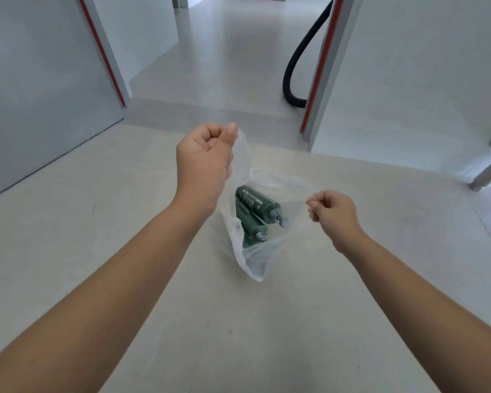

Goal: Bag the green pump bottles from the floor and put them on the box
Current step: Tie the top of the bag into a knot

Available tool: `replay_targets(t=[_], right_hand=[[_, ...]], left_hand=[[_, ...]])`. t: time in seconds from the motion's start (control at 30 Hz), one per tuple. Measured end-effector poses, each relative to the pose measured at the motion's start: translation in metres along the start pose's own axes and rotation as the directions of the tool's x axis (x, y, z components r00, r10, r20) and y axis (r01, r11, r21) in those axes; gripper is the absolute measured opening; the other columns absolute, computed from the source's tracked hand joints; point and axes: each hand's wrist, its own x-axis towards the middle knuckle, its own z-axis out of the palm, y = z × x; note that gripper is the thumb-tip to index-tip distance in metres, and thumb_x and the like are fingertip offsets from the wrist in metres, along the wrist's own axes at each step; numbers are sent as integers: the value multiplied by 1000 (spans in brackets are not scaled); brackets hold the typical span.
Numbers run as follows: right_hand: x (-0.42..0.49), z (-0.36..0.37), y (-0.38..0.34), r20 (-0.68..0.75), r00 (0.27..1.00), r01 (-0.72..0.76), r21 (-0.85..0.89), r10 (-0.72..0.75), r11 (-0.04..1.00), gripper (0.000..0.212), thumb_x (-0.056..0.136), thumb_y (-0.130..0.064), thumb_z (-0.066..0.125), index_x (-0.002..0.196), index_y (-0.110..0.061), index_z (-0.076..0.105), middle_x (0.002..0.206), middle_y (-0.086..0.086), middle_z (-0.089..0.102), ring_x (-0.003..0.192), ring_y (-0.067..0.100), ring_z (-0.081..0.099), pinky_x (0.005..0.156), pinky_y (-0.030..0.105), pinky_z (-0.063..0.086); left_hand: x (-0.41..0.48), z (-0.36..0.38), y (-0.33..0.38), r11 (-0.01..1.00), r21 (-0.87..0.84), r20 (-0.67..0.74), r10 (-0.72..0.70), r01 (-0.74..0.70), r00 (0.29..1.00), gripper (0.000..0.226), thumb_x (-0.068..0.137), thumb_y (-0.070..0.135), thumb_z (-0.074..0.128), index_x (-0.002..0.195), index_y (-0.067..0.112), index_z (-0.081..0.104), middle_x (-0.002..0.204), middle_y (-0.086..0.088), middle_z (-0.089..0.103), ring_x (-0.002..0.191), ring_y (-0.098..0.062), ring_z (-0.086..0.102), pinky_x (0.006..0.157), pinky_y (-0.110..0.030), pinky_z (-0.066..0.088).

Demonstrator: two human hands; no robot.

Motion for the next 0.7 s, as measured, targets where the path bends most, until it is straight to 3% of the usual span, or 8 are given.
replay_targets(t=[0.2, 0.33, 0.4, 0.57, 0.7], right_hand=[[0, -23, -104, -33, 965, 258, -15, -258, 966, 28, 88, -1, 49, 67, -18, 57, 61, -1, 54, 56, 12, 48, 58, 22, 42], [-15, -29, -128, -36, 907, 420, 59, -419, 905, 21, 88, -4, 54, 71, -16, 60, 60, -3, 54, 51, -1, 48, 57, 11, 42], [-21, -27, -123, -4, 897, 441, 94, -443, 892, 16, 87, -2, 54, 77, -12, 62, 63, -2, 56, 53, -1, 49, 60, 14, 44], [-31, -20, -89, 70, 893, 436, 109, -445, 893, 23, 86, -4, 58, 69, -20, 58, 60, -4, 56, 55, 3, 51, 61, 20, 46], [-29, -28, -79, 59, 898, 415, 224, -437, 882, 20, 86, -2, 56, 73, -16, 58, 62, -1, 56, 55, 3, 52, 60, 19, 46]], left_hand=[[19, 23, 27, 990, 11, -3, 139, -139, 990, 22, 89, 17, 56, 68, 15, 52, 36, 13, 36, 35, -4, 30, 39, -18, 27], [13, 25, 22, 988, 9, 8, 152, -152, 988, 21, 88, 18, 58, 68, 14, 53, 37, 13, 36, 36, -5, 29, 40, -17, 28], [9, 25, 16, 991, 24, 18, 132, -132, 991, 22, 88, 17, 58, 67, 13, 53, 36, 12, 36, 36, -5, 30, 40, -17, 28], [-11, 18, -4, 986, 129, 127, 92, -109, 988, 20, 80, 27, 61, 67, 13, 55, 39, 10, 47, 40, -4, 40, 48, -15, 38], [-18, 12, -10, 994, 85, 172, 54, -70, 984, 19, 70, 35, 58, 67, 17, 57, 57, 14, 56, 54, 1, 49, 60, -9, 41]])
